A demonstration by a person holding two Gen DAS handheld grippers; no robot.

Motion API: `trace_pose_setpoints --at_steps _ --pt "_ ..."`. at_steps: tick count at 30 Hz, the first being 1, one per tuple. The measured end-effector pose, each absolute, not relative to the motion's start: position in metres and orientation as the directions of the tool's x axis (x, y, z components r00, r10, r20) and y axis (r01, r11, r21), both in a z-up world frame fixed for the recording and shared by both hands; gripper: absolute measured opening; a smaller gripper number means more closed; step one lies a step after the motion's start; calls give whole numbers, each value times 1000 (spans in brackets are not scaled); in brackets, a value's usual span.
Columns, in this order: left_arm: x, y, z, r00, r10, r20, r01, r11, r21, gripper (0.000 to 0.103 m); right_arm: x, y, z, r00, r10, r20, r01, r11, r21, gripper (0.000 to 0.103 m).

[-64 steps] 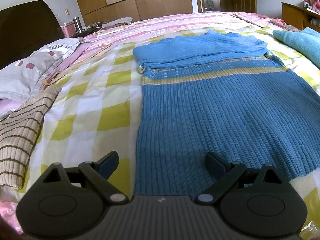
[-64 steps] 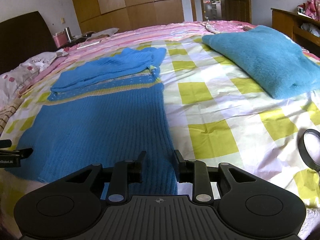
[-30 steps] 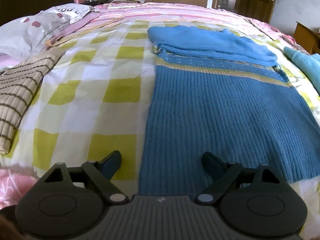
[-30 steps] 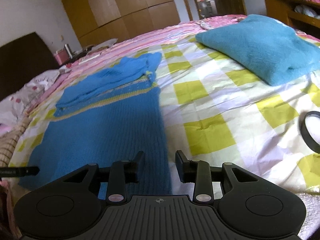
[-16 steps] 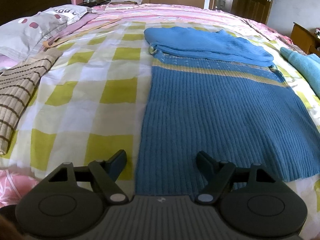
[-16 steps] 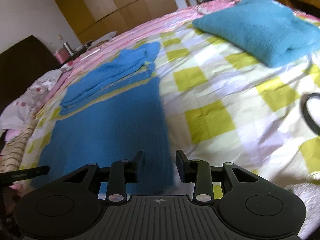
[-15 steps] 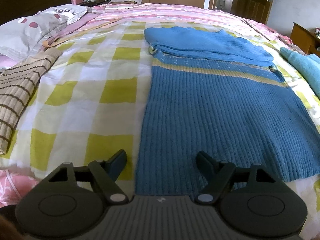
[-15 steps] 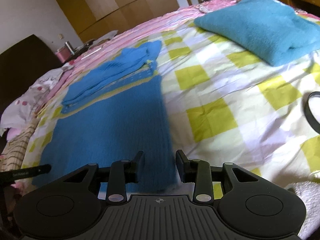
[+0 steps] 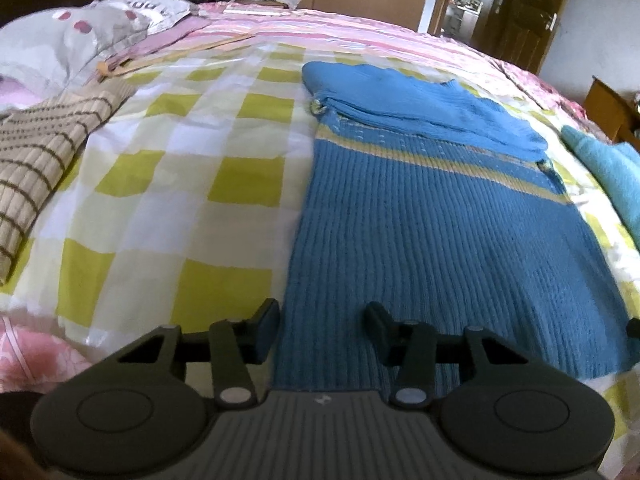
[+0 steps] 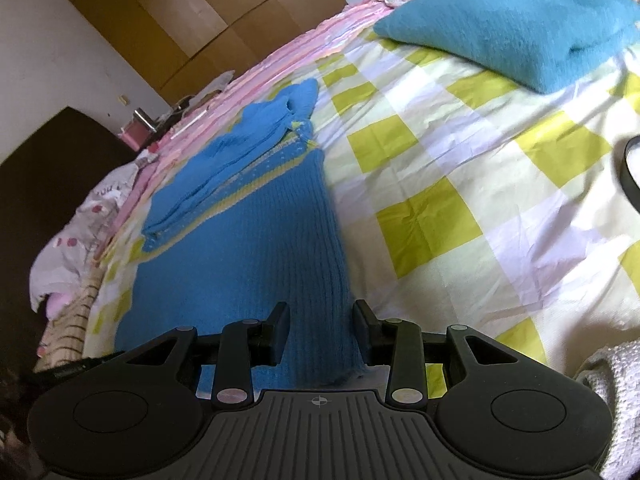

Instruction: Fold small clothes

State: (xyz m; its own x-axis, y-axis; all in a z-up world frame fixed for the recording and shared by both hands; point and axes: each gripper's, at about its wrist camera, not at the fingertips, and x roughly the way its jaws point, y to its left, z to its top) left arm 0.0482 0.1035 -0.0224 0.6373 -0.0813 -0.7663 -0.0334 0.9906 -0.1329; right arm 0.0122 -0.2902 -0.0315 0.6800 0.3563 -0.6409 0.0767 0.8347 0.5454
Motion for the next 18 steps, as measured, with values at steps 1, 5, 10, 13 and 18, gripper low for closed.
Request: trace_pose_setpoints --at_steps 1,5,10,13,18 --pt "48 101 -23 638 -79 -766 -26 992 -124 52 13 -292 -32 677 363 -640 80 828 555 35" --pt "50 95 -23 645 -61 -762 -14 996 -91 53 18 -292 -34 661 402 -634 74 805 588 35" --pt "52 96 -25 639 -60 -767 -18 996 -92 65 18 -287 -34 660 396 -638 69 814 577 35" --pt "51 91 -26 640 -49 -767 -4 998 -67 66 17 -285 -33 660 391 -641 72 817 573 35" --pt "50 101 -22 643 -108 -758 -14 988 -153 34 20 -284 -35 646 398 -652 91 807 583 19"
